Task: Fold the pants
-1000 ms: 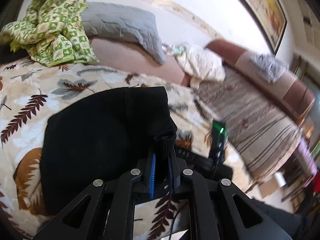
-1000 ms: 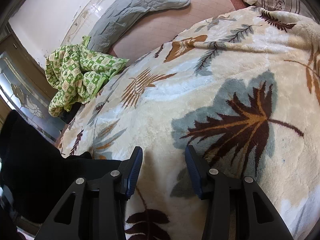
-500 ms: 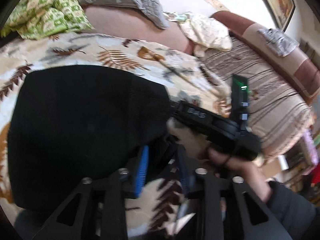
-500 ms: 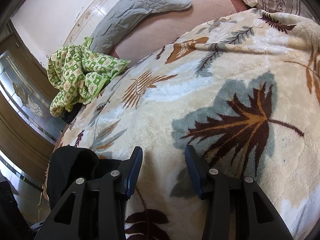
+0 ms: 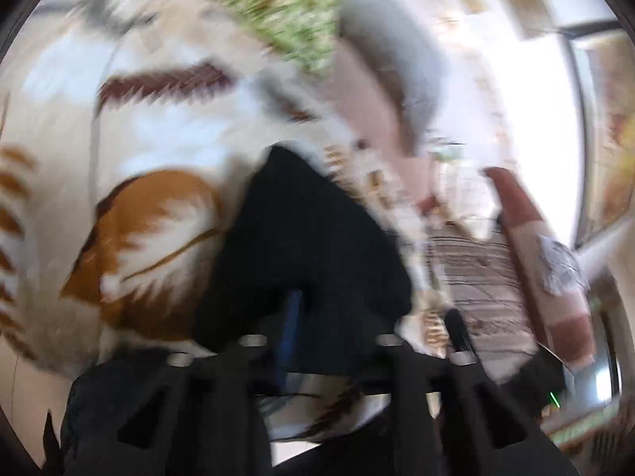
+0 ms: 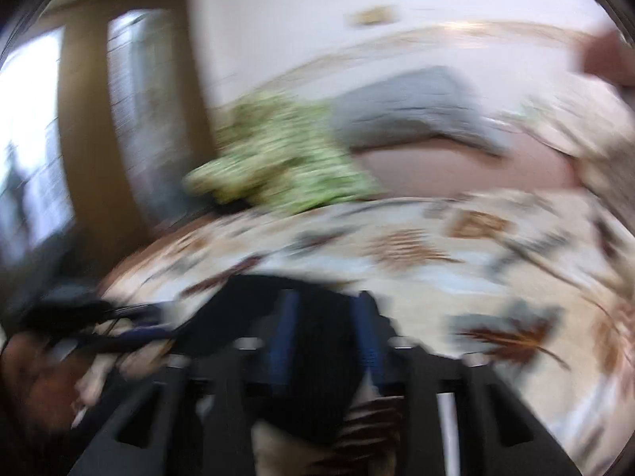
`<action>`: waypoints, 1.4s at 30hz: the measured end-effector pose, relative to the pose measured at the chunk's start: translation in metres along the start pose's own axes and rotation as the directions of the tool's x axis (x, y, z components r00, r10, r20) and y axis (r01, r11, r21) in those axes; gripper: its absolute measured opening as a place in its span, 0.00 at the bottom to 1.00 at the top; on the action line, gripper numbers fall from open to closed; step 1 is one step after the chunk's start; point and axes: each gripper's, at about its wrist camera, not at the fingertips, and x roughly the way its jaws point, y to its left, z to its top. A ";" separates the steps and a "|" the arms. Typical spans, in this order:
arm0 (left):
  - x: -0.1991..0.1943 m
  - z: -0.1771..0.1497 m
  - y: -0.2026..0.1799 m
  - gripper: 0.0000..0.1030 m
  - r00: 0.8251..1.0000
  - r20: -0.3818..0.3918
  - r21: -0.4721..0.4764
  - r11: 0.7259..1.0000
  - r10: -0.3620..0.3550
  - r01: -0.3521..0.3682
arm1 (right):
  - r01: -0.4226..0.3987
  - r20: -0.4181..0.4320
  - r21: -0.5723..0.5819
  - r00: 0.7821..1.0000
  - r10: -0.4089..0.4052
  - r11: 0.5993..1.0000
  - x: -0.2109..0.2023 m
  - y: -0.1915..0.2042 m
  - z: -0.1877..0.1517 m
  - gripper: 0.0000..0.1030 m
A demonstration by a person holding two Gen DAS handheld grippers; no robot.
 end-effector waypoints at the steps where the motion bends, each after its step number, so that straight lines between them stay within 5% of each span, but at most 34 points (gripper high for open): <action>1: 0.008 -0.001 0.006 0.12 0.999 -0.017 -0.029 0.999 0.028 -0.029 | -0.027 -0.030 -0.032 0.999 0.026 0.999 0.004 0.009 -0.002 0.00; 3: 0.022 -0.001 0.012 0.05 0.996 -0.046 -0.056 0.995 0.076 -0.079 | 0.007 -0.153 -0.054 0.988 -0.015 0.999 0.027 0.014 -0.014 0.00; 5: 0.030 0.004 0.007 0.04 0.994 -0.070 -0.048 0.995 0.086 -0.089 | 0.063 -0.333 0.010 0.941 -0.056 0.998 0.058 -0.004 -0.035 0.00; 9: 0.023 0.010 0.001 0.05 0.995 -0.068 -0.045 0.997 0.067 -0.070 | 0.017 -0.287 0.134 0.958 0.022 0.991 0.049 -0.029 -0.027 0.00; 14: -0.012 0.033 -0.048 0.27 0.993 0.121 0.171 0.985 -0.007 -0.014 | -0.013 -0.095 0.086 0.995 0.021 0.996 0.018 -0.026 -0.002 0.04; 17: 0.004 0.052 -0.065 0.28 0.983 0.181 0.229 0.973 -0.009 -0.034 | 0.039 -0.033 0.053 0.999 -0.037 0.998 0.026 -0.025 0.021 0.05; 19: 0.036 0.060 -0.056 0.27 0.989 0.132 0.188 0.978 0.061 -0.086 | 0.095 -0.055 0.048 0.994 -0.092 0.994 0.045 -0.034 0.027 0.07; 21: 0.084 0.057 -0.031 0.16 0.993 0.017 0.089 0.989 0.118 -0.119 | 0.131 -0.206 0.069 0.972 -0.114 0.989 0.079 -0.049 0.008 0.06; 22: 0.093 0.055 -0.028 0.16 0.994 0.021 0.067 0.992 0.104 -0.106 | 0.132 -0.280 0.102 0.955 -0.098 0.986 0.097 -0.058 -0.006 0.06; 26: 0.095 0.057 -0.035 0.16 0.993 0.056 0.072 0.991 0.106 -0.110 | 0.082 -0.217 0.268 0.976 -0.023 0.960 0.089 -0.087 -0.015 0.03; 38: 0.064 0.047 -0.001 0.15 0.995 0.101 0.046 0.999 0.023 -0.027 | 0.051 -0.157 0.305 0.988 -0.002 0.951 0.089 -0.076 -0.014 0.09; 40: 0.050 0.044 0.001 0.23 0.988 0.155 0.047 0.999 -0.019 0.012 | 0.026 -0.095 0.373 0.995 0.010 0.928 0.071 -0.082 -0.011 0.20; 42: 0.033 0.039 0.004 0.58 0.975 0.222 0.043 0.999 -0.032 0.023 | -0.010 -0.024 0.463 0.999 0.023 0.886 0.049 -0.093 -0.013 0.42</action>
